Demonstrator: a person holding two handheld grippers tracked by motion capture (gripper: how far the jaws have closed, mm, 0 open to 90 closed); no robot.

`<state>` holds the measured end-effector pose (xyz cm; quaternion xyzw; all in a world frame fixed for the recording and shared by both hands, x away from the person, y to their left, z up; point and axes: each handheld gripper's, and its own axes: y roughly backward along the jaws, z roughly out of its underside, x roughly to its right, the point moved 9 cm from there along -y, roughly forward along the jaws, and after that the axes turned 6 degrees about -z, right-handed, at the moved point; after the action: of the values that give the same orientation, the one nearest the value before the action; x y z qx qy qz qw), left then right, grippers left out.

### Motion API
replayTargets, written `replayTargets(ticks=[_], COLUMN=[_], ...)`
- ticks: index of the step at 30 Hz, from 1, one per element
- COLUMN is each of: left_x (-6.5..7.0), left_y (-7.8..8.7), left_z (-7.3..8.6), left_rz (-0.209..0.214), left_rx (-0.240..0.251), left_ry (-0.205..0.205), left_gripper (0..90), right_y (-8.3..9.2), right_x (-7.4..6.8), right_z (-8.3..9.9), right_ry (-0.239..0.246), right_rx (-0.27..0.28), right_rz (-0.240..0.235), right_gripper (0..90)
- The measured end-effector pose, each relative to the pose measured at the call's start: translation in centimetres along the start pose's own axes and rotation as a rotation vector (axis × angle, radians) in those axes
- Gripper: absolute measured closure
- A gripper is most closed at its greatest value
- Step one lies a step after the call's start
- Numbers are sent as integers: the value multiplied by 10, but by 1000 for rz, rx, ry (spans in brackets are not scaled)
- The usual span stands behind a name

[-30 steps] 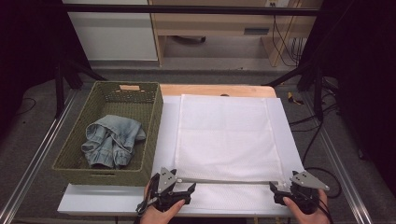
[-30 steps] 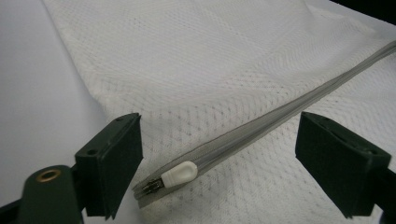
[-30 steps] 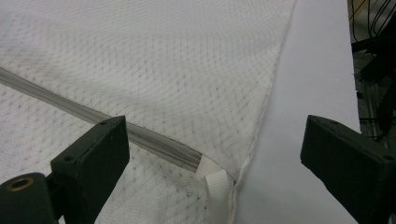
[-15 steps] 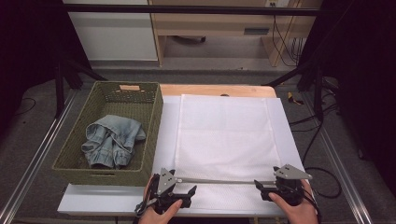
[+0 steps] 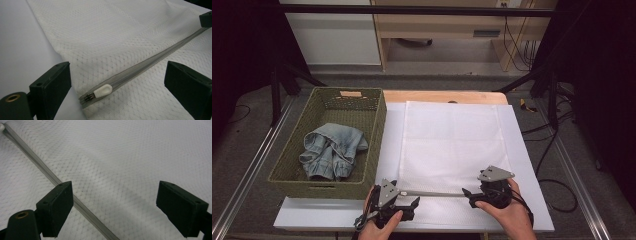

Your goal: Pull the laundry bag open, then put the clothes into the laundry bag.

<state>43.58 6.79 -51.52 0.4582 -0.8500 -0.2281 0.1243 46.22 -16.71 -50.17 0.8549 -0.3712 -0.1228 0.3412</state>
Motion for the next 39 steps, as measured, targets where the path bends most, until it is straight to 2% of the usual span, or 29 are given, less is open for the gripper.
replayTargets(ticks=[5,8,10,14,19,21,35,39], left_x=[-4,-4,-3,-4,-1,-1,-7,-8], left_y=[0,0,0,1,-1,0,2,3], left_z=[2,4,5,4,8,8,5,5], left_rz=[6,6,12,5,5,-5,-30,-31], left_rx=[-17,-22,-28,-25,-42,-44,-31,-31], left_ry=[3,15,8,4,2,-10,2,3], left_gripper=[66,67,66,66,66,63,60,63], right_y=[-12,-18,-20,-22,-23,-24,-31,-33], right_x=[-3,-4,-4,-7,-11,-12,-18,-20], right_z=[-5,-7,-7,-8,-11,-13,-16,-15], right_ry=[36,58,77,102,120,133,183,195], right_rx=[-51,-78,-93,-124,-157,-169,-206,-208], right_rz=[-27,-31,-27,-36,-73,-85,-148,-168], right_gripper=[146,149,149,143,135,140,290,370])
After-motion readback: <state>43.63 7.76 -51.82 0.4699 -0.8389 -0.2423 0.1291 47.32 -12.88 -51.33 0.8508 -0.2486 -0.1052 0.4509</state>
